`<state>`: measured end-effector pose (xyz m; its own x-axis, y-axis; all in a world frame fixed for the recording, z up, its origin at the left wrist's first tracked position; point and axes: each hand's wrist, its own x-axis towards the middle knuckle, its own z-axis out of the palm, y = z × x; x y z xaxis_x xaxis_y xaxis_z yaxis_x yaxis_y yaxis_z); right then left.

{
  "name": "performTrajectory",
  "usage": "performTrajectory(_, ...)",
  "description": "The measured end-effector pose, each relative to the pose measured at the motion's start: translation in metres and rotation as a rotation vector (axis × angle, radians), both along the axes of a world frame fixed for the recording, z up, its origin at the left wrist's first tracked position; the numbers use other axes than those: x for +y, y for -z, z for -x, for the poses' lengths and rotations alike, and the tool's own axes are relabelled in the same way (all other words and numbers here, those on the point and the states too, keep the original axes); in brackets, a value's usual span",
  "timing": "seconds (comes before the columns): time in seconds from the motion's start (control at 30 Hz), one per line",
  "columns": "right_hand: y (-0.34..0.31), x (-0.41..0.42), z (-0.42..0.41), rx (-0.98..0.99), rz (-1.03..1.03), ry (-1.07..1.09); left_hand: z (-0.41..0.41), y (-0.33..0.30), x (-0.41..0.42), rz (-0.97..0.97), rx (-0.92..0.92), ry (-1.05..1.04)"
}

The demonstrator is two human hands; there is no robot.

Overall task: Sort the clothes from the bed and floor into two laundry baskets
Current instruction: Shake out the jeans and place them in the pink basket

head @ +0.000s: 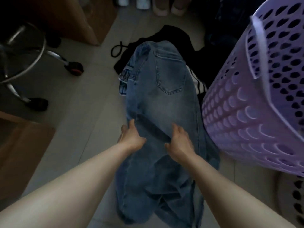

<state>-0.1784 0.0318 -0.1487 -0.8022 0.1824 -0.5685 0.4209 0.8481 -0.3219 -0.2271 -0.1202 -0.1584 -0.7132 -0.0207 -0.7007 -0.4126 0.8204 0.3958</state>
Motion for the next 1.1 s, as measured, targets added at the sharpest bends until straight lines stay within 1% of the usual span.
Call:
performTrajectory(0.2, 0.061, -0.006, 0.034, 0.106, -0.083, -0.011, 0.031, 0.059, 0.001, -0.048, 0.066, 0.000)
performTrajectory(0.33, 0.079, -0.005, 0.055, 0.169, -0.153, 0.011, 0.046, 0.077, 0.007, 0.008, 0.088, -0.082)
performTrajectory(0.37, 0.080, -0.004, 0.061, 0.185, -0.127, 0.063, 0.050, 0.079, 0.009, -0.016, 0.081, -0.125)
performTrajectory(0.43, 0.079, 0.000, 0.066, 0.232, -0.048, 0.149, 0.057, 0.079, 0.010, -0.135, 0.074, -0.203)
performTrajectory(0.47, 0.077, 0.000, 0.066, 0.259, 0.007, 0.166, 0.060, 0.078, 0.011, -0.207, 0.098, -0.227)
performTrajectory(0.53, 0.068, -0.002, 0.060, 0.278, 0.094, 0.126, 0.062, 0.068, 0.015, -0.322, 0.148, -0.297)
performTrajectory(0.6, 0.053, -0.004, 0.050, 0.308, 0.153, 0.083, 0.060, 0.054, 0.024, -0.420, 0.156, -0.411)
performTrajectory(0.63, 0.042, -0.005, 0.043, 0.313, 0.166, 0.066, 0.056, 0.042, 0.030, -0.438, 0.153, -0.440)
performTrajectory(0.67, 0.035, -0.008, 0.039, 0.335, 0.175, 0.033, 0.054, 0.036, 0.036, -0.427, 0.159, -0.454)
performTrajectory(0.8, -0.010, -0.014, 0.020, 0.338, 0.248, -0.029, 0.043, -0.012, 0.050, -0.267, 0.150, -0.461)
performTrajectory(0.93, -0.067, -0.012, 0.007, 0.363, 0.283, -0.046, 0.031, -0.079, 0.053, -0.264, 0.185, -0.417)
performTrajectory(1.03, -0.116, -0.009, 0.005, 0.352, 0.311, 0.076, 0.019, -0.134, 0.056, -0.261, 0.231, -0.340)
performTrajectory(1.1, -0.152, -0.007, 0.004, 0.335, 0.337, 0.146, 0.007, -0.170, 0.057, -0.267, 0.227, -0.327)
